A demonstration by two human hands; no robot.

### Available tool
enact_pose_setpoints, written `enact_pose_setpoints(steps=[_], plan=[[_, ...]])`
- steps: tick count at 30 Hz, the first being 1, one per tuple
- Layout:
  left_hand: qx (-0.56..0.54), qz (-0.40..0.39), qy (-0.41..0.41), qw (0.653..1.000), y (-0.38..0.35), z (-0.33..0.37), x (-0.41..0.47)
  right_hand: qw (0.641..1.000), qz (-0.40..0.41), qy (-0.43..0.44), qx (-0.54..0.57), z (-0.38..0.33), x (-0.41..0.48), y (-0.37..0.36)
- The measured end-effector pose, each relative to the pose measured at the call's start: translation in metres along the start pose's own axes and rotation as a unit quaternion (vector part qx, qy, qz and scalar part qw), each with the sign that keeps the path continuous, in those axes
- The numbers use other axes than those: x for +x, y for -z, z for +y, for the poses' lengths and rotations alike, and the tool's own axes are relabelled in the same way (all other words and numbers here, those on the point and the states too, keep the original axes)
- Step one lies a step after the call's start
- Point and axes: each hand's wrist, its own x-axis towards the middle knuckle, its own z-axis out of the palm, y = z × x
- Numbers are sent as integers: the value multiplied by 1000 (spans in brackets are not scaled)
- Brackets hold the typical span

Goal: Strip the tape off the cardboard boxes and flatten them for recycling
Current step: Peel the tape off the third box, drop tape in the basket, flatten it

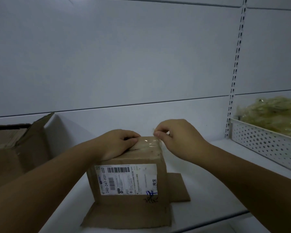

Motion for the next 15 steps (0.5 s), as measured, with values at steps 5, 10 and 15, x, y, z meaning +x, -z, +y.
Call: enact_pose_setpoints(steps=[5,10,15], plan=[[31,11,31,999,-1,-2,3,999,19,-5,34,0,-3,1],[57,13,44,997,-4,-1,8,1000,3,12,-20,-7,-5,3],[72,14,32,997,-6,-2,11,993,25,98,-66,-27,-11,8]])
